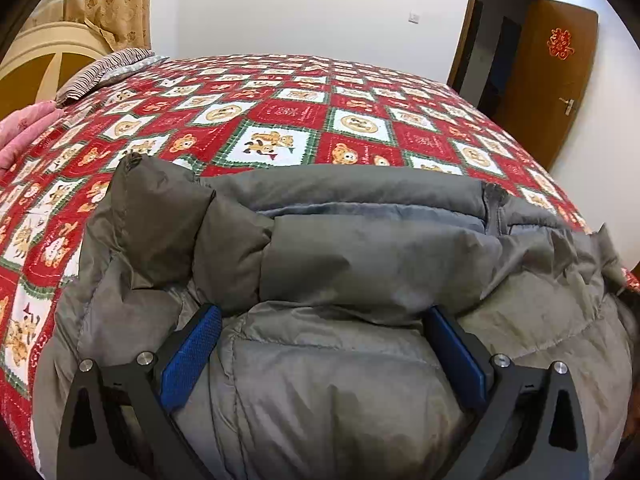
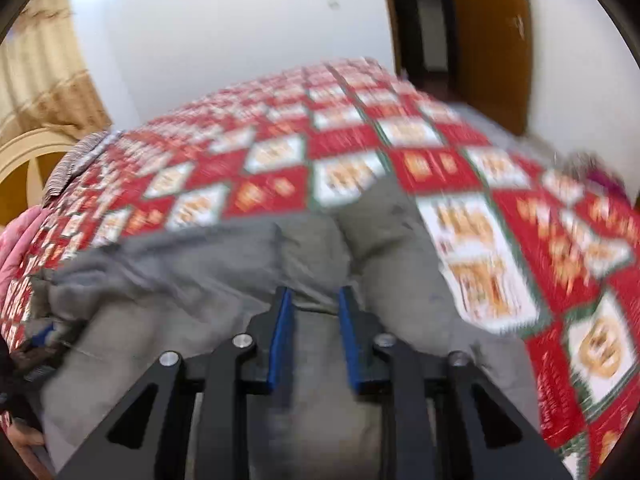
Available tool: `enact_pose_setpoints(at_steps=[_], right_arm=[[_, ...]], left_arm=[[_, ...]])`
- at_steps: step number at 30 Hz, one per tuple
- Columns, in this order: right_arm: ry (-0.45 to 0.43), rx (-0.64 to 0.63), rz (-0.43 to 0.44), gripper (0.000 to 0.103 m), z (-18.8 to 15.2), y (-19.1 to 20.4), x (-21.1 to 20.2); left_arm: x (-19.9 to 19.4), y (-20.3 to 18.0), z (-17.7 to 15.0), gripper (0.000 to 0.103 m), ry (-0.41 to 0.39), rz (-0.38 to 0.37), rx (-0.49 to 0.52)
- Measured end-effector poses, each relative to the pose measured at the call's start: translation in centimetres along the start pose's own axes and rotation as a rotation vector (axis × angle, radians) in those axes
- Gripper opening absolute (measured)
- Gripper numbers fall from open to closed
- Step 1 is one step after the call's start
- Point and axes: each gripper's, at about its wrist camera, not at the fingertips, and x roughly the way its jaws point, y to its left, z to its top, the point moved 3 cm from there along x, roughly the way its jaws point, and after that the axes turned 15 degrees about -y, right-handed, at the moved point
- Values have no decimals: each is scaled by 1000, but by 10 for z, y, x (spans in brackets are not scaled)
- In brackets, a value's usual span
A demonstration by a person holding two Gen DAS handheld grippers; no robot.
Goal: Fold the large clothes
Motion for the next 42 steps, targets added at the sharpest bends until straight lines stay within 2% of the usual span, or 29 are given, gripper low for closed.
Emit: enact_pose_setpoints(at_steps=[3, 6, 8, 10, 11, 13, 14, 15, 16, 17, 21, 23, 25, 27, 29, 31, 33, 35, 38, 40, 42], right_arm=[[-25, 68, 12, 18, -9, -11, 6], [-18, 104, 35, 17, -11, -18, 11], [-21, 129, 50, 17, -12, -21, 10], [-25, 131, 51, 17, -12, -22, 10], [-27, 127, 49, 17, -12, -22, 8], [-30, 126, 48, 17, -13, -21, 7], [-30, 127, 49, 17, -13, -21, 7], [-30, 129, 51, 17, -13, -21, 6], [-31, 130, 52, 17, -13, -21, 6], [-32, 129, 50, 17, -13, -21, 6], [-31, 131, 52, 17, -13, -21, 6], [-32, 129, 52, 17, -13, -22, 6], [-28, 119, 42, 17, -13, -20, 6], [-16, 80, 9, 17, -12, -15, 5], [10, 8, -44, 20, -5, -5, -4], [-92, 18, 16, 27, 7, 9, -44], [-134, 16, 108, 27, 11, 31, -78], [-110, -20, 183, 27, 3, 60, -99], [-50, -102, 269, 25, -29, 113, -112], [-39, -121, 307, 25, -49, 137, -109], [-16, -139, 300, 25, -68, 151, -96]], left_arm=[[-1, 1, 2, 102, 10, -33, -15], [-10, 9, 12, 102, 32, -98, -47], [-26, 23, 23, 101, -7, -118, -105], [-39, 44, 40, 101, -83, -78, -140], [-38, 54, 44, 101, -99, -32, -141], [-23, 80, 41, 101, -65, 83, -155], [-8, 94, 31, 101, -16, 134, -176], [9, 109, 15, 102, 57, 139, -241], [15, 116, 9, 102, 75, 112, -299], [11, 118, 11, 102, 25, 109, -318], [21, 104, 11, 102, 52, 165, -229], [23, 102, 11, 102, 53, 169, -224], [22, 102, 11, 102, 54, 166, -228], [16, 103, 13, 102, 95, 149, -229], [-9, 109, 15, 102, 123, 114, -232], [-48, 117, 23, 102, 46, 54, -251], [-89, 118, 21, 102, -9, 22, -232], [-114, 116, 14, 102, -34, 24, -198], [-141, 118, -9, 102, -56, 69, -179], [-147, 121, -22, 102, -55, 62, -233], [-147, 125, -37, 102, -50, 24, -316]])
